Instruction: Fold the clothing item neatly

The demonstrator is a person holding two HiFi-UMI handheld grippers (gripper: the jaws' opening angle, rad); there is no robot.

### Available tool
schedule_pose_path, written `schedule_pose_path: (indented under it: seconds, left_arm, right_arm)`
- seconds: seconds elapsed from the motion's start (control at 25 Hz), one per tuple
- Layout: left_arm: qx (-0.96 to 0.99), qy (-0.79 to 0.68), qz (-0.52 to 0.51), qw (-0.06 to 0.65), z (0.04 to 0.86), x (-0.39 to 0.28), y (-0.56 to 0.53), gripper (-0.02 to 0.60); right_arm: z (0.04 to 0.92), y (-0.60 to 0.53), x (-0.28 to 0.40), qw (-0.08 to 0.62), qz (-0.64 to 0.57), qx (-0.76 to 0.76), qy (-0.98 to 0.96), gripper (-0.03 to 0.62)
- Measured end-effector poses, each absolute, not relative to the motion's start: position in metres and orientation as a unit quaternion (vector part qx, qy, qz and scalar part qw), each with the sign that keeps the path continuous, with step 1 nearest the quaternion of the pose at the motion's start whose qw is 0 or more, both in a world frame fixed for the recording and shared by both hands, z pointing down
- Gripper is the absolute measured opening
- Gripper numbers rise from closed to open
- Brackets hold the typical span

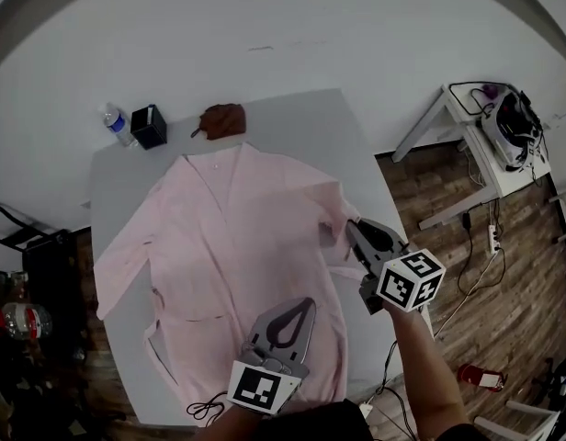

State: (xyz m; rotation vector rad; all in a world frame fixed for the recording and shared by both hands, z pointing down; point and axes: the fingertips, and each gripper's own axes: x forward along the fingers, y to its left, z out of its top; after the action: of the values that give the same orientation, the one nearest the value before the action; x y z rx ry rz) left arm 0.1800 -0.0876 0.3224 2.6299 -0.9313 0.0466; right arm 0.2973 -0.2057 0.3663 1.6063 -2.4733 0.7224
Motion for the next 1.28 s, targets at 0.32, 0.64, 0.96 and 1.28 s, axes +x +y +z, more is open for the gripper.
schedule_pose_path:
  seconds: [0.32, 0.64, 0.96, 1.28]
  left_arm:
    - [0.902, -0.393, -0.013, 0.178, 0.316, 0.081, -0.085, 0.005]
    - [0.869, -0.451, -0.019, 0.201, 0.34, 0.001, -0.083, 0.005]
    - [0.852, -0.486, -0.025, 0.195, 0.351, -0.04, -0.089, 0.005]
    - [0.835, -0.516, -0.033, 0.189, 0.354, -0.059, -0.103, 0.005]
  right_arm:
    - [0.393, -0.236, 0.099, 0.124, 0.21, 0.422, -0.873, 0.035]
    - [0.48, -0.25, -0.034, 0.227, 0.223, 0.357, -0.878, 0.035]
    - [0.541, -0.243, -0.066, 0.275, 0.233, 0.335, -0.871, 0.036]
    - [0.541, -0.229, -0.075, 0.269, 0.223, 0.289, -0.891, 0.148]
